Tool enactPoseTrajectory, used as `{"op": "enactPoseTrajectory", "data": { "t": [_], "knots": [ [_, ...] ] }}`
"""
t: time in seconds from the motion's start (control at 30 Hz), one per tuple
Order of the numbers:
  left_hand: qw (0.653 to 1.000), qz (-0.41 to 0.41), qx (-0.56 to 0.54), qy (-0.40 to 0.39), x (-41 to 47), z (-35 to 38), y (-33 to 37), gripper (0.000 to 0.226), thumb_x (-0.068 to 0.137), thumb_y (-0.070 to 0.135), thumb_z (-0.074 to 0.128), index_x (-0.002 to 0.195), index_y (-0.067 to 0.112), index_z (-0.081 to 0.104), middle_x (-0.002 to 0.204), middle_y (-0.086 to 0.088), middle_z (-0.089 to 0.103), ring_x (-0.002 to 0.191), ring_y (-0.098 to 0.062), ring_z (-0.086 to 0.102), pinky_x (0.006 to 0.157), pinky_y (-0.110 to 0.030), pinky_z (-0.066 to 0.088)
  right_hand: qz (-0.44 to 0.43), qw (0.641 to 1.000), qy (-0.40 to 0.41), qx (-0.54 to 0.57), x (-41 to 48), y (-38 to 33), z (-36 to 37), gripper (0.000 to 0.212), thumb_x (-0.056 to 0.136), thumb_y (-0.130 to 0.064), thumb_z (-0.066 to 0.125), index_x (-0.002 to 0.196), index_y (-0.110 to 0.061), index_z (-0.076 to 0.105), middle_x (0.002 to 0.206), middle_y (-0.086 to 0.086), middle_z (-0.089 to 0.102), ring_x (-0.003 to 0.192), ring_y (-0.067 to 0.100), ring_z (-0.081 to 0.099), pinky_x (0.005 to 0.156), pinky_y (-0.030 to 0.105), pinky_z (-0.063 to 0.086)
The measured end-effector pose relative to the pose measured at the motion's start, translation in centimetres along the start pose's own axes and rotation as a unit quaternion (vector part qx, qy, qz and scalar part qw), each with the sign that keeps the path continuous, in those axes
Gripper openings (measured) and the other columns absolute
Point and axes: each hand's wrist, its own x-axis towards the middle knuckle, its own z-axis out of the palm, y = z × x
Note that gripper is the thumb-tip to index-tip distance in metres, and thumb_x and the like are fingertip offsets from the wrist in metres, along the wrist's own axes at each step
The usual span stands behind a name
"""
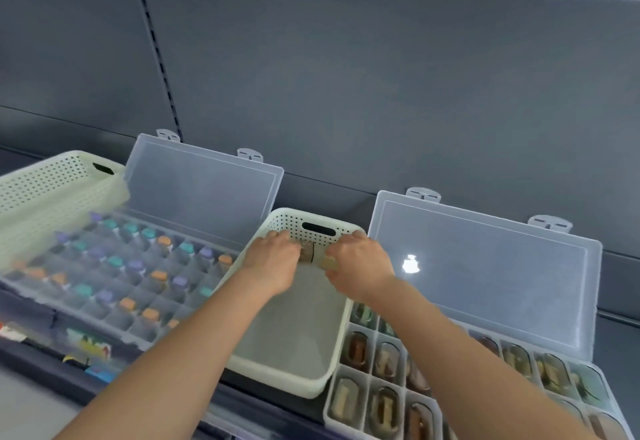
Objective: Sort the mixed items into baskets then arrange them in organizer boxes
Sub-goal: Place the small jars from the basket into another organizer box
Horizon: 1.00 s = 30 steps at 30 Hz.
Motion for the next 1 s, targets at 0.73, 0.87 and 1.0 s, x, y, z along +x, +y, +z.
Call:
{"op": "enactPoseTrajectory", "data": {
  "t": [0.73,0.87,1.0],
  "knots": [
    [0.982,0.064,-0.173,-0.032,3.4,3.2,-0.2,0.049,0.085,0.003,0.049,0.132,0.019,0.044,0.113,-0.008,0.057,0.105,-0.027,0.053,0.077,-0.033,0.043,0.001,0.992,-0.093,-0.091,3.1,-0.6,2.0,0.032,0.086,-0.011,0.055,0.118,-0.011,0.053,0.115,0.009,0.057,0.108,0.027,0.053,0.091,0.036,0.049],
    [0.978,0.018,-0.207,0.004,3.0,2.7,-0.2,0.019,0.089,0.011,0.05,0.109,0.011,0.052,0.1,-0.007,0.06,0.09,-0.024,0.056,0.067,-0.031,0.04,0.004,1.0,-0.002,0.011,1.9,0.0,0.7,0.031,0.082,-0.019,0.056,0.112,-0.011,0.055,0.112,0.01,0.051,0.107,0.029,0.048,0.087,0.034,0.042],
    [0.949,-0.025,-0.314,0.029,2.0,1.2,0.7,0.04,0.09,0.029,0.06,0.128,0.019,0.051,0.111,0.001,0.06,0.096,-0.018,0.056,0.079,-0.03,0.046,0.054,0.981,0.083,0.168,-0.7,1.2,-0.7,0.041,0.081,-0.03,0.062,0.119,-0.017,0.055,0.106,0.005,0.05,0.094,0.027,0.056,0.071,0.029,0.044]
  ]
}}
